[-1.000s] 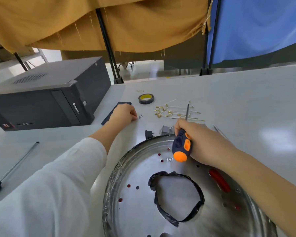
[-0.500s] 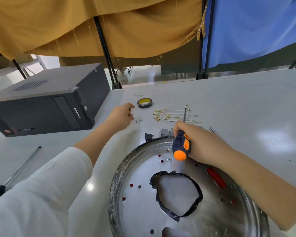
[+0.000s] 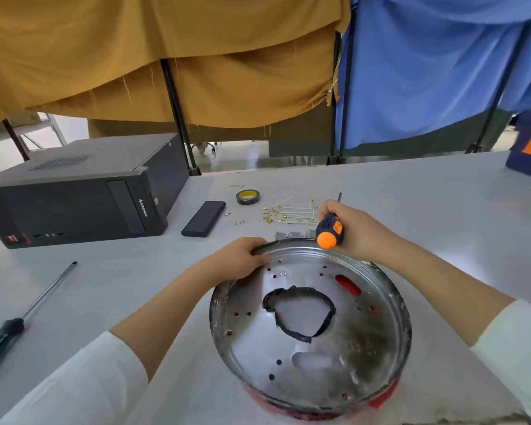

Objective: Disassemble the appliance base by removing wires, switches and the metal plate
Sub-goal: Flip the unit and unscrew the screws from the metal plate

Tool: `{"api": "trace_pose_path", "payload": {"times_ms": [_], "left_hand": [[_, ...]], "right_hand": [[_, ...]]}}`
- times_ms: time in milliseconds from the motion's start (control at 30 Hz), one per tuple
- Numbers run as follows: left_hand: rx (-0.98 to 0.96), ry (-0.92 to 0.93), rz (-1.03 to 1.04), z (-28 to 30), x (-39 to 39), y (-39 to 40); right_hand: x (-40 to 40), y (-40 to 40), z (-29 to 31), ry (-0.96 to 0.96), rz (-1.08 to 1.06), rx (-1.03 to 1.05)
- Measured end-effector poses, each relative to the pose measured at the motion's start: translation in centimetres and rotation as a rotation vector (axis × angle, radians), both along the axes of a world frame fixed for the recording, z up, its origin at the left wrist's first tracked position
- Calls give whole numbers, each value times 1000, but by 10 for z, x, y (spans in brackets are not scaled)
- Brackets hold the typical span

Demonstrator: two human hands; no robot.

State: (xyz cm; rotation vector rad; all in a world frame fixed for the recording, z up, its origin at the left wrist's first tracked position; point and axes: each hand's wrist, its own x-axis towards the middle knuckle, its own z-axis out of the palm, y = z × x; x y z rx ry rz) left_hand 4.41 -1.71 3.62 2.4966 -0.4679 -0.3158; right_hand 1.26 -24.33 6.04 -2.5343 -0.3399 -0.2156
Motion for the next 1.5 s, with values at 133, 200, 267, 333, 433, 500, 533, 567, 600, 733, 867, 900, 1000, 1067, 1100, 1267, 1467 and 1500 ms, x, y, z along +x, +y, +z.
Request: {"api": "trace_pose_path", "payload": {"times_ms": [133, 200, 267, 333, 433, 500, 533, 567, 600, 733, 867, 900, 1000, 1067, 1100, 1267, 1467, 1500], "left_hand": [[-55, 2, 180, -7, -15, 9], [-127, 16, 277, -11, -25, 13], [-183, 28, 355, -15, -34, 18], [-191, 45, 394, -17, -41, 22], [-170, 93, 377, -12, -48, 26], [-178, 105, 348, -4, -49, 28], [-181, 86, 319, 0, -47, 28], [-170, 51, 282, 4, -45, 27], [-142, 3, 237, 7, -41, 24], [52, -184, 28, 16, -31, -1], [127, -171, -82, 9, -27, -34], [135, -166, -93, 6, -26, -38], [125, -202, -34, -2, -22, -37], [140, -212, 48, -3, -19, -29], [164, -207, 81, -3, -17, -25], [193, -168, 108, 1, -9, -16], [104, -187, 117, -7, -6, -24], [114, -214, 128, -9, -5, -24]], "right_hand": [[-14, -13, -7, 24, -25, -56], [-17, -18, -10, 20, -56, -76], [-20, -21, -13, 11, -71, -76], [-20, -21, -16, 19, -69, -80], [-20, -18, -22, 30, -70, -127], [-19, -17, -23, 21, -66, -136], [-19, -17, -23, 21, -58, -130], [-19, -18, -21, 24, -40, -122], [-19, -19, -19, 28, -12, -112], [-19, -14, -15, 27, 93, -77], [-14, -5, -18, 5, 159, 35], [-13, -4, -18, -4, 166, 68], [-13, -4, -14, -75, 149, 201], [-13, -6, -2, -124, 84, 249], [-12, -7, 5, -138, 45, 242], [-3, 0, 45, -330, -103, 74], [0, 30, 83, -492, -80, 226], [1, 34, 85, -516, -73, 294]]}}
